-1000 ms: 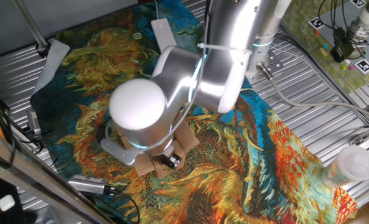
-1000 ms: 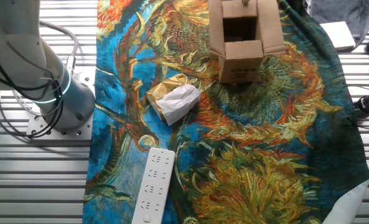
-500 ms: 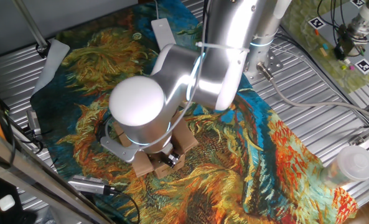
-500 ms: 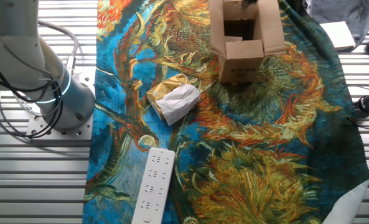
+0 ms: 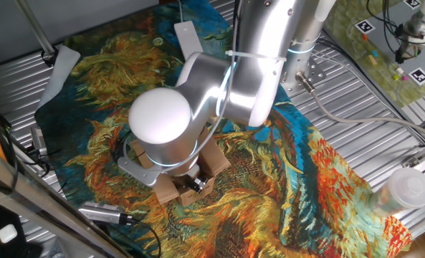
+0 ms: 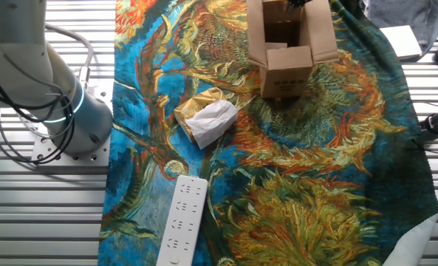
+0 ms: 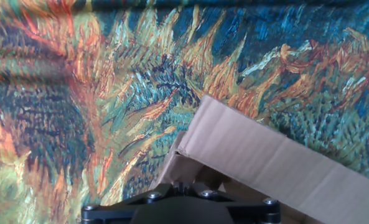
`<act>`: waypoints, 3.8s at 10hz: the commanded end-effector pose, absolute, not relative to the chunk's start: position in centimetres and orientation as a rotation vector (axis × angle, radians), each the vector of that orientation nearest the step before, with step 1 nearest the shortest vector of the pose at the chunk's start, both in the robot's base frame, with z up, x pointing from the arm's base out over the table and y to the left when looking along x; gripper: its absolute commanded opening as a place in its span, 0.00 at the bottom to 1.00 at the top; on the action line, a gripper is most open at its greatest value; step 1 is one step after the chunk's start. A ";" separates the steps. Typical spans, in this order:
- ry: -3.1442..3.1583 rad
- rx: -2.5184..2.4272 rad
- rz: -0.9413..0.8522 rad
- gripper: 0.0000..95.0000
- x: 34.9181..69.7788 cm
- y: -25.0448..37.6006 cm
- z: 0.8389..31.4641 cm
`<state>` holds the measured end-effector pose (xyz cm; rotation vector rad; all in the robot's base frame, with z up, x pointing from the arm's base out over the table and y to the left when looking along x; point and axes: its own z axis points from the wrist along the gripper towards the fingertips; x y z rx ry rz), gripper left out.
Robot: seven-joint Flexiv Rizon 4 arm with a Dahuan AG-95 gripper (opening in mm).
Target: Cover the box
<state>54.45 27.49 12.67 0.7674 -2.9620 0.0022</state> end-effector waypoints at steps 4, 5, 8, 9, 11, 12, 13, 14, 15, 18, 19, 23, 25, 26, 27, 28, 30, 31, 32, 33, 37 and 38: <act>-2.953 0.794 -0.006 0.00 53.9 27.7 14.9; -2.947 0.795 -0.008 0.00 53.9 27.9 15.7; -2.953 0.811 -0.049 0.00 54.2 27.9 16.5; -2.955 0.822 -0.048 0.00 54.1 27.9 16.6; -2.952 0.834 -0.046 0.00 54.1 27.9 16.6; -2.947 0.836 -0.040 0.00 54.0 27.9 16.5; -2.950 0.827 -0.041 0.00 54.0 27.9 16.5; -2.951 0.825 -0.045 0.00 54.0 27.9 16.5; -2.952 0.810 -0.042 0.00 54.0 27.9 16.5; -2.967 0.768 -0.042 0.00 54.0 27.9 16.5; -2.968 0.764 -0.042 0.00 54.0 27.9 16.5; -2.967 0.774 -0.043 0.00 54.0 27.9 16.5; -2.971 0.771 -0.043 0.00 54.0 27.9 16.5; -2.969 0.775 -0.044 0.00 54.0 27.9 16.5; -2.963 0.779 -0.046 0.00 54.0 27.9 16.5; -2.960 0.797 -0.052 0.00 54.0 27.9 16.5; -2.965 0.811 -0.095 0.00 54.0 27.9 16.5; -2.971 0.800 -0.103 0.00 54.0 27.9 16.5; -2.974 0.789 -0.101 0.00 54.0 27.9 16.5; -2.973 0.781 -0.095 0.00 54.0 27.9 16.5; -2.966 0.758 -0.061 0.00 54.0 27.9 16.5; -2.968 0.762 -0.072 0.00 54.0 27.9 16.5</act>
